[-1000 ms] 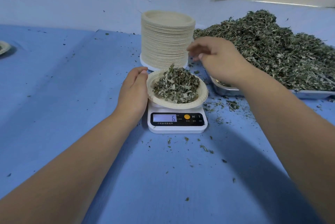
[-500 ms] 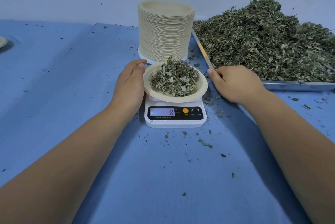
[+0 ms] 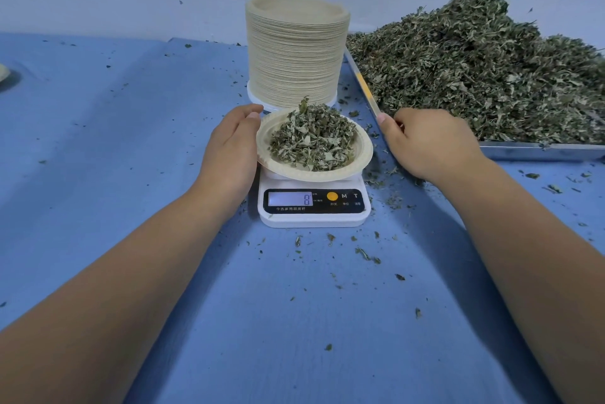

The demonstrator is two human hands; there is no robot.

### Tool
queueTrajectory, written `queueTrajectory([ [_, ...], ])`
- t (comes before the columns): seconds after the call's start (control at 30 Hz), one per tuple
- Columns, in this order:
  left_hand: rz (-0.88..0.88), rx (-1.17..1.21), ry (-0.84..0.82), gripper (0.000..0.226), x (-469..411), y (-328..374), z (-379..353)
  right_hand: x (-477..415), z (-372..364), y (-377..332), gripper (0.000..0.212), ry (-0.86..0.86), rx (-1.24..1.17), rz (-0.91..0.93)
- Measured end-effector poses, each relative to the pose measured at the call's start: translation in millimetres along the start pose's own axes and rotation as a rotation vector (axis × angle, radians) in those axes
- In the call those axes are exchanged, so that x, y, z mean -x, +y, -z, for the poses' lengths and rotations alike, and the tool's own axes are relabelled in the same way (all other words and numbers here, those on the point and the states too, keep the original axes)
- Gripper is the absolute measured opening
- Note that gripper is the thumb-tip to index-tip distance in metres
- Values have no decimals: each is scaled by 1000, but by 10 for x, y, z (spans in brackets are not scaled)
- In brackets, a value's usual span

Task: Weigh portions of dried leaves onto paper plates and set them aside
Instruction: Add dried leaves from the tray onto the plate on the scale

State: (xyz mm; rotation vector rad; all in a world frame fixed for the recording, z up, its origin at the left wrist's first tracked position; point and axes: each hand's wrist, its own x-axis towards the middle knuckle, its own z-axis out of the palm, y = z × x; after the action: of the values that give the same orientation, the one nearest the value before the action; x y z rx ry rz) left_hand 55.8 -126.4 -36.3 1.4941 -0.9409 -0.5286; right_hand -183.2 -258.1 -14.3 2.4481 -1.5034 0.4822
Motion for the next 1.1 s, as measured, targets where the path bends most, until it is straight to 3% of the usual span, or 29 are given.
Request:
queueTrajectory([
  [0.2, -15, -34, -7, 31, 29, 24, 8, 24, 122, -110, 32, 138, -179, 113],
  [0.3, -54, -88, -15, 33, 49, 47, 4, 47, 229, -293, 30, 92, -516, 161],
  [0.37, -57, -92, -30, 34, 70, 53, -3, 4, 290, -457, 38, -14, -602, 213],
  [0.53, -123, -124, -69, 34, 95, 34, -23, -200, 359, -809, 58, -160, -502, 253],
  [0.63, -126, -123, -33, 30, 85, 28, -9, -323, 388, -941, 38, -193, -387, 286],
  [0.73, -138, -122, -12, 31, 83, 25, -16, -400, 460, -995, 16, -193, -438, 352],
  [1.1, -134, -114, -17, 29, 61, -14, -26, -349, 633, -848, 7, 49, -910, 152],
])
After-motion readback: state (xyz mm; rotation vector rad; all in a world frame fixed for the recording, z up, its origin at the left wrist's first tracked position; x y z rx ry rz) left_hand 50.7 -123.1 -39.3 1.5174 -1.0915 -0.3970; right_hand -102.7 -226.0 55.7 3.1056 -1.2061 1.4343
